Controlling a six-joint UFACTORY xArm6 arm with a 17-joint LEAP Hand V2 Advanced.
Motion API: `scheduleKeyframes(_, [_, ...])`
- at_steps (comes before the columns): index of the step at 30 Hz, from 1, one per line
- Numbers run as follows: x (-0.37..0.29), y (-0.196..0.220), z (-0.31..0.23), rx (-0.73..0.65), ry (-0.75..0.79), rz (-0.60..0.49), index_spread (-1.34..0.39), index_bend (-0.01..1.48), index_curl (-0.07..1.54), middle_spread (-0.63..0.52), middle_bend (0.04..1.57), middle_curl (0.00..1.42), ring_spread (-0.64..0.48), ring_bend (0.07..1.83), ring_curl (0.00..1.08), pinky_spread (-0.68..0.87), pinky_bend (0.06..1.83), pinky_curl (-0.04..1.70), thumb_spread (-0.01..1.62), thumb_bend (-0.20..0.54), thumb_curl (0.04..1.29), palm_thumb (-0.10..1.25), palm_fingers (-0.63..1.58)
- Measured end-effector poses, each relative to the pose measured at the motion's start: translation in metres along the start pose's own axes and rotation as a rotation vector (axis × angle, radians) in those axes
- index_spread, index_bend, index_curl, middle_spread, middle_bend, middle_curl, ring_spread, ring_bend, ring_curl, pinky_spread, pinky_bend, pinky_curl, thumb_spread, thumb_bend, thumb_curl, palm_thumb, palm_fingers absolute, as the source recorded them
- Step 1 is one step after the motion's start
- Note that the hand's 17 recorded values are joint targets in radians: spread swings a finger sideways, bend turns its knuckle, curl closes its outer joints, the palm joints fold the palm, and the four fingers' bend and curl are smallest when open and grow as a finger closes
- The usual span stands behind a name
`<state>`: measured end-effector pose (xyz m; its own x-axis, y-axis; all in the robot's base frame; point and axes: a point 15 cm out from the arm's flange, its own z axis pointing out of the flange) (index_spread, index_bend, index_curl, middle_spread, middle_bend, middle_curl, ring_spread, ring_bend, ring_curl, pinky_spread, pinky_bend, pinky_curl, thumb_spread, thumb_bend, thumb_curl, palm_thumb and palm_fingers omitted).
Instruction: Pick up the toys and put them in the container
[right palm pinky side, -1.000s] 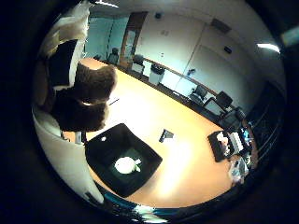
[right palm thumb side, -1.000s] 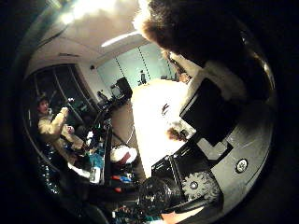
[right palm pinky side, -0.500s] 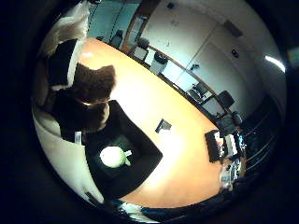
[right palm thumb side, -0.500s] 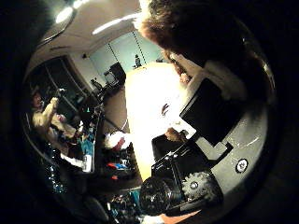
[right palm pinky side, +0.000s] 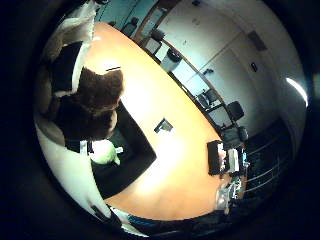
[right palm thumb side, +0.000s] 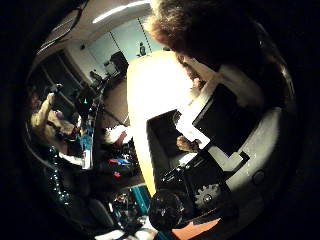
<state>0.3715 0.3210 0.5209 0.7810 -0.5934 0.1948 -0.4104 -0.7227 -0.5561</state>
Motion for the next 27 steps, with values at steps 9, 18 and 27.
scheduleKeyframes(9, [-0.001,0.000,-0.004,0.018,0.000,0.010,-0.19,1.13,0.81,-0.12,1.37,0.72,-0.24,1.30,0.85,-0.21,1.09,1.18,1.24,-0.025,0.55,0.88,1.09])
scheduleKeyframes(18, [-0.007,0.011,0.000,0.143,0.025,0.001,-0.30,0.48,0.69,-0.18,1.06,0.63,-0.26,1.20,0.67,-0.40,0.98,0.88,1.17,-0.031,0.45,0.67,0.79])
scheduleKeyframes(27, [-0.010,0.024,0.007,0.113,0.017,-0.020,-0.45,0.34,0.55,-0.18,0.73,0.52,-0.25,1.02,0.54,0.08,0.77,0.82,1.16,-0.023,0.36,0.57,0.31])
